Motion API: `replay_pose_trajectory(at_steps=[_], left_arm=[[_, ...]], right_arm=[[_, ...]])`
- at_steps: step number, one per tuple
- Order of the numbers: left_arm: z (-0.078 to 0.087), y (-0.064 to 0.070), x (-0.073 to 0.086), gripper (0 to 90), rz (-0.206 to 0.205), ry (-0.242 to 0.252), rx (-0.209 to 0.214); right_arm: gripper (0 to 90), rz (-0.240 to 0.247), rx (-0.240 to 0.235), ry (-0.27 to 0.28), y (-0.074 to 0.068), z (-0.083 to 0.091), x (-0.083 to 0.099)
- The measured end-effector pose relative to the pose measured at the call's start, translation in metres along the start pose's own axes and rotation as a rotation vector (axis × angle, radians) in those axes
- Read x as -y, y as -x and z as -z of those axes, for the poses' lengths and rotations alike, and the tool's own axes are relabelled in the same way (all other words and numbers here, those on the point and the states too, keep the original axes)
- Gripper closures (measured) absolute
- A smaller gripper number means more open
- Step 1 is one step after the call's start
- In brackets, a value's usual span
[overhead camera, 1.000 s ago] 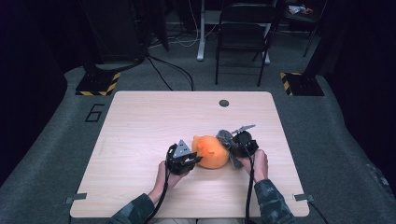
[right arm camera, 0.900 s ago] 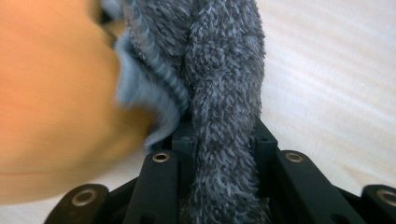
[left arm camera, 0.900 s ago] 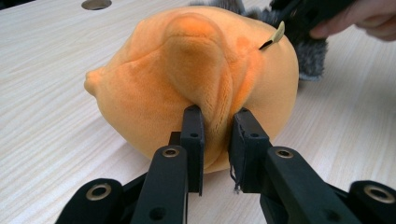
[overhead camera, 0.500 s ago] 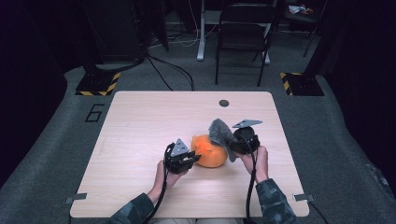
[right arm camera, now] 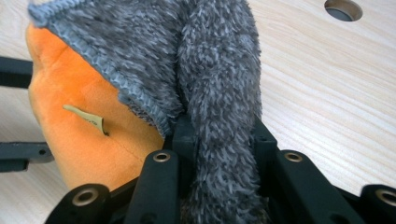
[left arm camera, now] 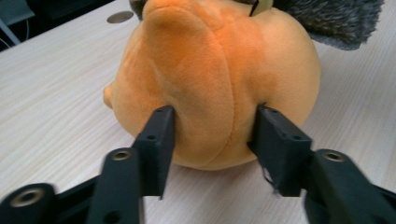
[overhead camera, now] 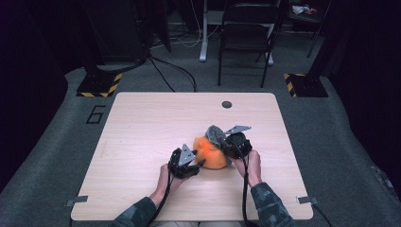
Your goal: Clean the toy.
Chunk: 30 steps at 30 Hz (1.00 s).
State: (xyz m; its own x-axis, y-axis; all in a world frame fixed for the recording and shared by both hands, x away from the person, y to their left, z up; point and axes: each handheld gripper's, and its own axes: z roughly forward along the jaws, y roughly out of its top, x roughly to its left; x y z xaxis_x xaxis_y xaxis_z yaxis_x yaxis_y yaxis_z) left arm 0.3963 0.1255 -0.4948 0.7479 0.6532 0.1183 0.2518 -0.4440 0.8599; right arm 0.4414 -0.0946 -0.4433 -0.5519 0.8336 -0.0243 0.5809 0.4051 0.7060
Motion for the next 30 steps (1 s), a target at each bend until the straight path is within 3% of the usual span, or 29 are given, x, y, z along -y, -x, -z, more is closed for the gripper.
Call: replay_pose_trajectory(at_steps=[3,5,7,9,13,15,17,20,24,28,30], left_arm=[[-0.001,0.001,-0.001,73.0,0.009,0.002,-0.013],[0.000,0.001,-0.004,78.4,0.018,-0.005,-0.005],[0.004,0.000,-0.007,80.2,0.038,0.001,0.005],[0.008,-0.004,-0.011,80.8,0.090,0.009,0.029],[0.011,-0.006,-0.016,80.7,0.175,0.023,0.066],[0.011,-0.004,-0.016,80.6,0.174,0.010,0.072],[0.010,-0.003,-0.016,80.3,0.163,-0.004,0.073],[0.006,-0.005,-0.011,78.9,0.149,-0.028,0.074],[0.006,-0.005,-0.011,78.5,0.122,-0.026,0.071],[0.005,-0.007,-0.009,78.5,0.123,-0.028,0.081],[0.005,-0.008,-0.008,78.3,0.124,-0.025,0.087]], right_arm=[[71.0,-0.013,-0.001,0.009,0.001,0.001,0.000],[71.0,-0.012,-0.004,0.014,0.003,0.004,-0.001],[71.0,-0.036,-0.007,0.021,0.005,0.011,-0.003],[71.1,-0.034,-0.007,0.043,0.005,0.021,-0.007],[71.0,-0.017,-0.058,0.115,-0.002,0.047,-0.018],[71.0,-0.004,-0.093,0.123,-0.013,0.049,-0.021],[70.9,0.028,-0.111,0.090,-0.022,0.040,-0.020],[70.9,0.056,-0.067,0.049,-0.031,0.021,-0.013],[70.8,0.088,-0.041,0.029,-0.028,0.020,-0.012],[70.7,0.068,-0.015,0.009,-0.019,0.019,-0.009],[70.6,0.063,0.023,-0.018,-0.011,0.016,-0.005]])
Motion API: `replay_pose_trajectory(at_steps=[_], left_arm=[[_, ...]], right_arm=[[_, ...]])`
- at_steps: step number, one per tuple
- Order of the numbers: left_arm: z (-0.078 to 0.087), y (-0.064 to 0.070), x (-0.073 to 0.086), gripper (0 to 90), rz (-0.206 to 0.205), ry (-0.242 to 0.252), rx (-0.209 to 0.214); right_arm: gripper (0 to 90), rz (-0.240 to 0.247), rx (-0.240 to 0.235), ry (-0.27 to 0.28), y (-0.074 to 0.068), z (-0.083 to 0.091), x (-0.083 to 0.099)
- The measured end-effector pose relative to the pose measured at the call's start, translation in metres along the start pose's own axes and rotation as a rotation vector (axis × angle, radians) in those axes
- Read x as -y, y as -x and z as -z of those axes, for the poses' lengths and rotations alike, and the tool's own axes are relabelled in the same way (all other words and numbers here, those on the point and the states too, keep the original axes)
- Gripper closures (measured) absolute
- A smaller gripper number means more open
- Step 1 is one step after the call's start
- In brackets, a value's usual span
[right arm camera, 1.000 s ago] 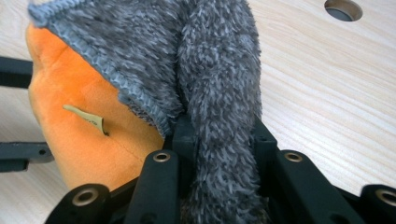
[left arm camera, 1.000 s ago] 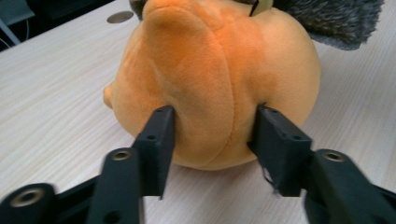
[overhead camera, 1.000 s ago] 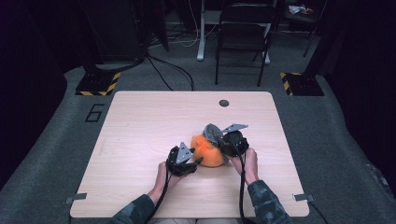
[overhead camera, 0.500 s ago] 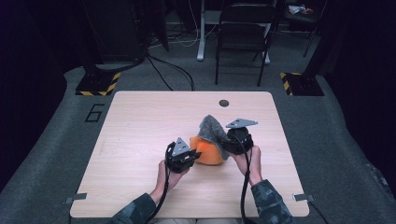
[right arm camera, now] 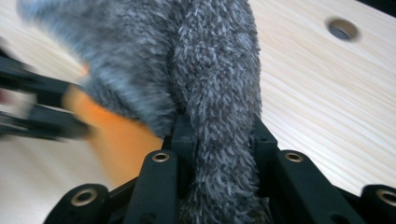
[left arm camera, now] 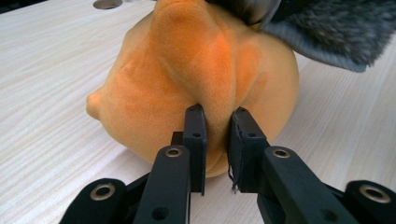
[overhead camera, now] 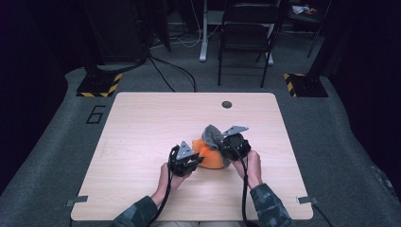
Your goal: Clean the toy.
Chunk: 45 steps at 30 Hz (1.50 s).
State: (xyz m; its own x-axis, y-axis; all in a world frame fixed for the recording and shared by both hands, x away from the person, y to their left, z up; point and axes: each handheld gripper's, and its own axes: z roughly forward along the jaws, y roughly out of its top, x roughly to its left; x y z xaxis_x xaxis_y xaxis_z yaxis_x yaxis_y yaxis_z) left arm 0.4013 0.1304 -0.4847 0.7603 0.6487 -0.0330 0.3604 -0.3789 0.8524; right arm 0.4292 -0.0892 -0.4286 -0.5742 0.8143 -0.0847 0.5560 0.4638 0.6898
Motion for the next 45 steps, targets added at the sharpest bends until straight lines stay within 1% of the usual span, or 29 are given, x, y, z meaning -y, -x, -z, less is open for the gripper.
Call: replay_pose_trajectory(at_steps=[2,3,4,5,6,7,9,10,11,14,16,17,18,19,21,22,23,24,26,27,29,30,32,34,36,37,39,42,45], left_arm=[[-0.001,0.000,0.000,78.0,-0.002,-0.001,0.004],[-0.001,0.000,0.000,78.0,-0.001,0.001,0.005],[-0.001,0.000,0.000,78.0,0.011,0.002,0.011],[-0.001,0.000,0.000,77.9,0.010,0.004,0.011],[-0.001,0.000,0.001,78.0,0.009,0.005,0.012],[-0.001,0.000,0.001,77.9,0.012,0.006,0.012],[-0.001,0.000,0.001,77.9,0.006,0.004,0.009],[-0.001,0.000,0.001,77.9,0.003,0.004,0.007],[0.000,0.000,0.001,77.9,0.001,0.003,0.006],[-0.001,0.001,0.001,77.9,-0.001,0.004,0.006],[-0.001,0.000,0.001,77.9,0.001,0.007,0.007],[0.000,0.000,0.002,77.9,0.011,0.010,0.006],[0.000,-0.001,0.002,77.9,0.014,0.008,0.010],[0.000,-0.002,0.002,77.9,0.009,0.013,0.003],[0.001,-0.003,0.003,77.9,0.014,0.007,0.003],[0.001,-0.003,0.003,77.8,0.025,0.012,0.002],[0.001,-0.005,0.003,77.8,0.019,0.012,0.001],[0.002,-0.005,0.003,77.8,0.023,0.012,0.003],[0.002,-0.006,0.003,77.7,0.025,0.017,0.005],[0.002,-0.006,0.004,77.7,0.024,0.017,0.006],[0.002,-0.006,0.004,77.7,0.031,0.022,0.006],[0.002,-0.006,0.004,77.7,0.031,0.022,0.009],[0.002,-0.005,0.004,77.6,0.023,0.020,0.008],[0.002,-0.004,0.003,77.6,0.015,0.023,0.003],[0.002,-0.003,0.002,77.5,0.013,0.022,0.004],[0.001,-0.002,0.002,77.5,0.012,0.025,0.001],[0.001,-0.001,0.002,77.5,0.010,0.025,0.001],[0.002,-0.001,0.002,77.4,0.021,0.021,0.010],[0.001,-0.001,0.002,77.4,0.004,0.026,0.005]], right_arm=[[70.5,-0.056,-0.051,0.001,0.012,-0.005,0.006],[70.5,-0.077,-0.057,-0.010,0.017,-0.007,0.008],[70.5,-0.070,-0.040,-0.021,0.019,-0.008,0.009],[70.5,-0.072,-0.027,-0.036,0.022,-0.010,0.011],[70.5,-0.098,-0.038,-0.042,0.023,-0.011,0.012],[70.5,-0.104,-0.044,-0.045,0.026,-0.012,0.014],[70.4,-0.099,-0.033,-0.051,0.029,-0.014,0.015],[70.5,-0.113,-0.031,-0.063,0.029,-0.014,0.016],[70.5,-0.106,-0.030,-0.058,0.031,-0.015,0.017],[70.5,-0.130,-0.025,-0.074,0.033,-0.017,0.019],[70.5,-0.135,-0.020,-0.084,0.037,-0.019,0.022],[70.5,-0.139,-0.013,-0.094,0.039,-0.021,0.023],[70.5,-0.150,0.000,-0.116,0.042,-0.024,0.025],[70.6,-0.159,0.001,-0.127,0.045,-0.029,0.028],[70.6,-0.174,0.012,-0.174,0.049,-0.039,0.035],[70.7,-0.182,0.014,-0.196,0.050,-0.046,0.039],[70.8,-0.184,0.001,-0.213,0.050,-0.051,0.042],[71.0,-0.205,-0.026,-0.217,0.051,-0.053,0.043],[71.5,-0.194,-0.014,-0.205,0.051,-0.051,0.040],[71.6,-0.173,0.007,-0.180,0.051,-0.046,0.038],[71.8,-0.171,0.020,-0.156,0.052,-0.037,0.033],[71.8,-0.180,0.018,-0.127,0.053,-0.030,0.030],[71.8,-0.174,0.029,-0.061,0.054,-0.015,0.023],[71.7,-0.164,0.016,0.006,0.049,0.002,0.014],[71.6,-0.140,-0.008,0.061,0.039,0.017,0.005],[71.6,-0.110,-0.025,0.087,0.034,0.023,0.001],[71.5,-0.087,-0.065,0.134,0.020,0.032,-0.007],[71.1,-0.036,-0.120,0.173,-0.003,0.035,-0.016],[71.1,0.016,-0.140,0.167,-0.023,0.029,-0.019]])
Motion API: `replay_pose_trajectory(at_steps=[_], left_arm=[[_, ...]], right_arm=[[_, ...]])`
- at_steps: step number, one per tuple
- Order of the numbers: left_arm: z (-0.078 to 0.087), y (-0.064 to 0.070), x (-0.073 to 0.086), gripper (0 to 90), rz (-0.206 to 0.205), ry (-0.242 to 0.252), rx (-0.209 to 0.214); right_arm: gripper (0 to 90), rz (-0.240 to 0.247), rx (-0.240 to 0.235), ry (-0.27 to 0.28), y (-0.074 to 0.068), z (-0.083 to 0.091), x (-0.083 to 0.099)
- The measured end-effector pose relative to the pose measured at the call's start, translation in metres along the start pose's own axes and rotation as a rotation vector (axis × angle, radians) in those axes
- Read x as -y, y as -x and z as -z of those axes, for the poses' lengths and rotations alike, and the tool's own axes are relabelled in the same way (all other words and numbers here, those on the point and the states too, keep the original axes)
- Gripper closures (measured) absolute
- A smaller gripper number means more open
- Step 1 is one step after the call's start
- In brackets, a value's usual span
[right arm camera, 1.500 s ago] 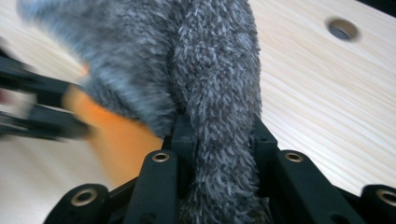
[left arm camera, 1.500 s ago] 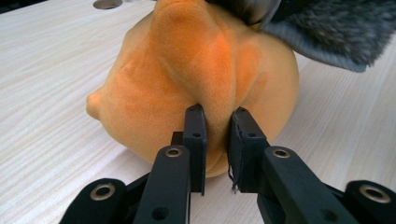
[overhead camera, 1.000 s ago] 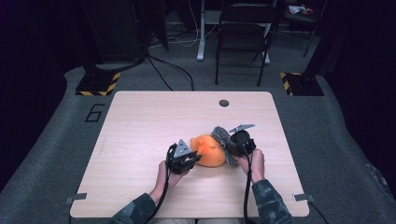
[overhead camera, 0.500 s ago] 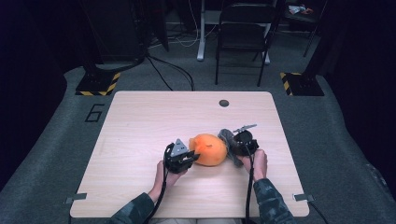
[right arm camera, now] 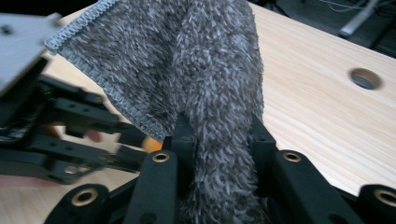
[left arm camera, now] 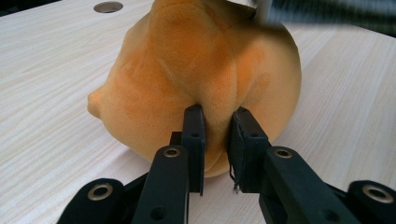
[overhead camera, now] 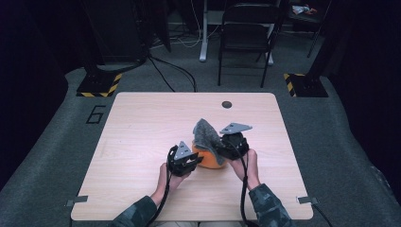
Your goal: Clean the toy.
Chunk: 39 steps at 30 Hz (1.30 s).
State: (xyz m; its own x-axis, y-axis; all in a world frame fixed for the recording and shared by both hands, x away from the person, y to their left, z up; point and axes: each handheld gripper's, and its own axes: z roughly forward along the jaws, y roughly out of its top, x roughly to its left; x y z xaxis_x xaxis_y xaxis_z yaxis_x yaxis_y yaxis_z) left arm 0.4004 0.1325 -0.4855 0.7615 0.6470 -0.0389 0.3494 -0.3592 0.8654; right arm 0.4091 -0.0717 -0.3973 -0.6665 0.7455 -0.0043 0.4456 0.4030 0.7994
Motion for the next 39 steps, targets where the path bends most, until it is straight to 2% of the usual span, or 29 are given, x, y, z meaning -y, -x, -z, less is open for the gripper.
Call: replay_pose_trajectory(at_steps=[2,4,6,8,9,10,12,15,18,20,23,26,27,29,32,36,39], left_arm=[[0.000,0.001,0.000,77.4,-0.001,-0.003,0.001],[-0.001,0.000,0.001,77.3,-0.006,-0.008,-0.004],[0.000,-0.001,0.001,77.4,0.004,-0.004,0.002],[0.000,0.000,0.001,77.4,0.006,-0.006,0.005],[0.000,0.000,0.001,77.4,0.005,-0.005,0.007],[0.000,-0.001,0.000,77.5,-0.007,-0.006,0.005],[-0.001,-0.001,0.001,77.5,0.002,-0.002,0.003],[0.000,-0.003,0.001,77.5,0.014,-0.005,0.008],[-0.001,-0.002,0.001,77.5,0.011,-0.003,0.004],[-0.001,-0.003,0.001,77.5,0.007,-0.005,0.005],[-0.001,-0.001,0.001,77.5,0.018,-0.002,0.009],[-0.001,-0.002,0.002,77.5,0.022,-0.004,0.010],[-0.001,-0.002,0.002,77.4,0.023,-0.004,0.011],[-0.001,-0.001,0.001,77.5,0.018,-0.004,0.010],[-0.002,-0.002,0.001,77.5,0.010,-0.001,0.011],[-0.002,-0.002,0.001,77.5,0.004,0.003,0.009],[-0.002,-0.002,0.001,77.5,0.020,-0.001,0.014]], right_arm=[[71.0,0.039,0.010,-0.044,-0.006,-0.011,0.003],[71.0,0.052,0.046,-0.074,-0.007,-0.019,0.009],[71.0,0.042,0.048,-0.074,-0.004,-0.022,0.010],[70.9,0.043,0.071,-0.092,0.000,-0.020,0.010],[70.9,0.027,0.070,-0.085,0.001,-0.021,0.011],[70.9,0.035,0.065,-0.089,0.004,-0.020,0.013],[70.9,0.039,0.079,-0.105,0.005,-0.019,0.013],[70.9,0.024,0.099,-0.131,0.013,-0.019,0.015],[70.8,-0.016,0.097,-0.147,0.024,-0.020,0.020],[70.8,-0.019,0.108,-0.165,0.029,-0.020,0.022],[70.8,-0.053,0.112,-0.183,0.036,-0.021,0.027],[70.7,-0.050,0.134,-0.210,0.043,-0.023,0.031],[70.7,-0.076,0.125,-0.213,0.046,-0.025,0.033],[70.7,-0.098,0.118,-0.221,0.050,-0.026,0.036],[70.7,-0.095,0.130,-0.240,0.054,-0.028,0.039],[70.5,-0.115,0.129,-0.259,0.062,-0.032,0.045],[70.5,-0.130,0.155,-0.293,0.068,-0.037,0.052]])
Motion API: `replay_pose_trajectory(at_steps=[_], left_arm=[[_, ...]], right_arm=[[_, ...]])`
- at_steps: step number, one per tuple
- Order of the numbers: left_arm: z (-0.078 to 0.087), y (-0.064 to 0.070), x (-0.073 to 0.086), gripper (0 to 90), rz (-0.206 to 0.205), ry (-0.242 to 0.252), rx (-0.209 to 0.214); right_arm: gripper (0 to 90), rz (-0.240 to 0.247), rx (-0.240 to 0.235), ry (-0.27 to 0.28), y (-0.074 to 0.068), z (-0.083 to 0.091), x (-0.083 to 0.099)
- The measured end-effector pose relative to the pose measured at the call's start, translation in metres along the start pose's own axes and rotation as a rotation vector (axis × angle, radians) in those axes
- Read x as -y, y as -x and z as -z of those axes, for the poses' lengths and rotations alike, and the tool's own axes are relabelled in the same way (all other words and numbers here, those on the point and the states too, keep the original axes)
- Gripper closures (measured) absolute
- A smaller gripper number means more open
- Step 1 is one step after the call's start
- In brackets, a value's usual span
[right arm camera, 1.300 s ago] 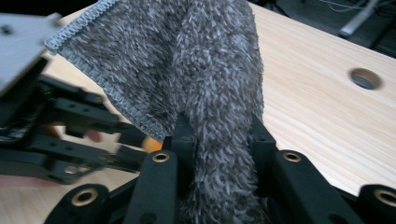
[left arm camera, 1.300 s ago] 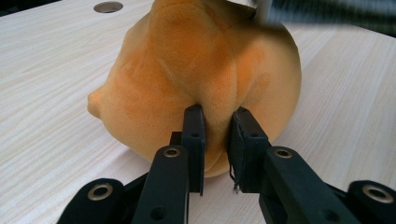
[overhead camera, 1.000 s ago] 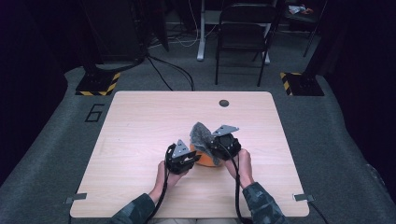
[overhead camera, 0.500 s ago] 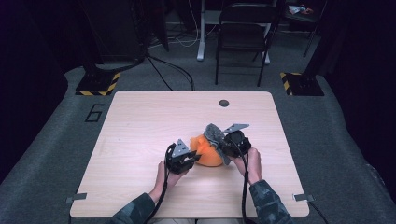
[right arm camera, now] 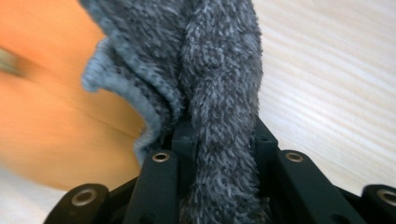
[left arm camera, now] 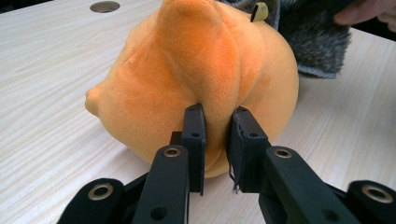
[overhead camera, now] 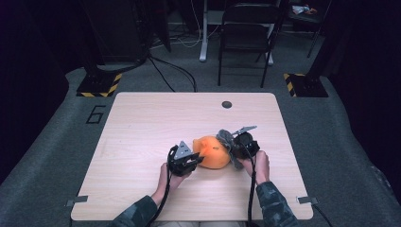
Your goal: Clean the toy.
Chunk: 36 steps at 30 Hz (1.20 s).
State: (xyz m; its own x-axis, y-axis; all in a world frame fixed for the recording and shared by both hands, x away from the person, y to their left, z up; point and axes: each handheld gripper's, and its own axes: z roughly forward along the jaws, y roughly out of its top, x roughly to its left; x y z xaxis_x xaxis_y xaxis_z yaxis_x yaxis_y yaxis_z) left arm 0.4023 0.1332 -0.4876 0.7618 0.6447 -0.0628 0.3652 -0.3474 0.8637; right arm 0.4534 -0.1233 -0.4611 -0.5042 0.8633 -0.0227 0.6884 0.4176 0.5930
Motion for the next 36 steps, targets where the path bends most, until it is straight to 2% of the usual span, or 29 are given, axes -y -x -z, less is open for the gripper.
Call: replay_pose_trajectory(at_steps=[5,8,11,13,14,15,17,20,22,24,25,27,28,30,31,32,36], left_arm=[[-0.001,0.000,0.000,77.6,-0.007,0.006,-0.005],[0.000,-0.001,0.000,77.6,-0.006,0.006,-0.003],[0.001,0.001,-0.001,77.6,-0.033,0.002,-0.016],[0.001,0.000,-0.001,77.5,-0.027,0.007,-0.018],[0.001,-0.001,-0.001,77.5,-0.020,0.005,-0.014],[0.001,-0.001,-0.001,77.5,-0.009,0.010,-0.012],[0.001,-0.002,0.000,77.5,-0.004,0.012,-0.012],[0.000,-0.002,0.000,77.5,-0.003,0.014,-0.012],[0.000,-0.002,0.000,77.4,-0.003,0.015,-0.013],[0.000,-0.002,-0.001,77.4,-0.009,0.014,-0.017],[0.000,-0.002,-0.001,77.2,-0.011,0.011,-0.020],[0.000,-0.003,0.000,76.0,-0.009,0.005,-0.020],[0.000,-0.003,0.001,75.1,-0.009,0.010,-0.026],[0.001,-0.003,0.000,70.2,-0.021,0.012,-0.027],[0.001,-0.002,0.000,65.3,-0.021,0.006,-0.032],[0.001,-0.001,0.000,61.4,-0.029,-0.009,-0.031],[-0.004,0.005,0.001,48.5,-0.072,-0.041,-0.051]], right_arm=[[70.3,-0.038,0.007,-0.040,0.008,-0.016,0.008],[69.9,-0.050,0.009,-0.090,0.011,-0.028,0.014],[69.9,-0.046,0.024,-0.100,0.009,-0.027,0.011],[70.2,-0.026,0.047,-0.074,0.010,-0.019,0.008],[70.2,-0.031,0.065,-0.062,0.010,-0.012,0.006],[70.3,-0.036,0.056,-0.035,0.012,-0.004,0.004],[70.3,-0.052,0.044,0.056,0.015,0.017,-0.002],[70.4,-0.068,-0.043,0.168,0.008,0.050,-0.012],[70.4,-0.038,-0.104,0.181,-0.004,0.058,-0.017],[70.4,0.022,-0.152,0.131,-0.018,0.052,-0.019],[70.4,0.032,-0.156,0.095,-0.026,0.046,-0.019],[70.5,0.078,-0.101,0.062,-0.037,0.031,-0.016],[70.5,0.085,-0.089,0.076,-0.038,0.028,-0.016],[70.5,0.059,-0.086,0.080,-0.038,0.027,-0.016],[70.5,0.078,-0.087,0.091,-0.035,0.026,-0.016],[70.5,0.061,-0.085,0.096,-0.035,0.026,-0.015],[70.5,0.055,-0.081,0.110,-0.032,0.023,-0.014]])
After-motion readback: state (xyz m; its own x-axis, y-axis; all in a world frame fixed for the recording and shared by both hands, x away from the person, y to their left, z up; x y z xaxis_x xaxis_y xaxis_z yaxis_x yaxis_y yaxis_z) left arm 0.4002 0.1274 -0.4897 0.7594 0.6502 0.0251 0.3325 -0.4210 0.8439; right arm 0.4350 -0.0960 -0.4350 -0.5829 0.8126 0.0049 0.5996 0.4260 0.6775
